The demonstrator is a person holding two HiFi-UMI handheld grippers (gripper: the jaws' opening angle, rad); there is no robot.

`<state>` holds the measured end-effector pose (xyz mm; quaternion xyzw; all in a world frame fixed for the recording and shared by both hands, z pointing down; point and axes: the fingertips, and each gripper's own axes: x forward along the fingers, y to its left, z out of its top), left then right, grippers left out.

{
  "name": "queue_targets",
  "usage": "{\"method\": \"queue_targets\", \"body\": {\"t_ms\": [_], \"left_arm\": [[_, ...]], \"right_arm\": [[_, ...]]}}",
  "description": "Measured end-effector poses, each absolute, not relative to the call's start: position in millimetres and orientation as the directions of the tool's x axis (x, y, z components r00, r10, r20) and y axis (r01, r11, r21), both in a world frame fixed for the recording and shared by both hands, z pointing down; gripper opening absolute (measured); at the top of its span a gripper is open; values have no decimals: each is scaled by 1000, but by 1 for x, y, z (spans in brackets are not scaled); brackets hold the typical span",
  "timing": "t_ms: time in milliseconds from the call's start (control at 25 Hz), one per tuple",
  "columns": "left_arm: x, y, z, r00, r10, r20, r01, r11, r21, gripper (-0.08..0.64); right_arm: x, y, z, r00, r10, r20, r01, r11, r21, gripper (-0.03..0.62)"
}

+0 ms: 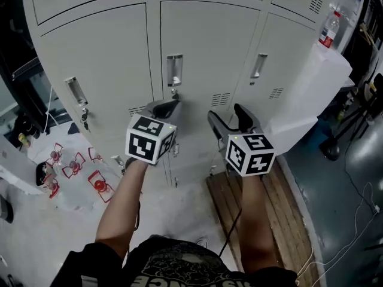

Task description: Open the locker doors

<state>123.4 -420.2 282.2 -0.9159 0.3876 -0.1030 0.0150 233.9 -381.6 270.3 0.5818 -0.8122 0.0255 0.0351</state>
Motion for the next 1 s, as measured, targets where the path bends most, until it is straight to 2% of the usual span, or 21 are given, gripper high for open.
{"method": "queue_targets", "body": {"t_ms": [560,1000], "left_arm": [[37,-425,280,491,-852,182,-854,-512,-95,5],[-2,-410,275,430,-886,171,-893,-446,-64,4]], "right_arm": [[127,-427,241,-587,-807,67,-802,591,85,327],[82,-459,233,-654,-754,65,-753,657,30,327]]}}
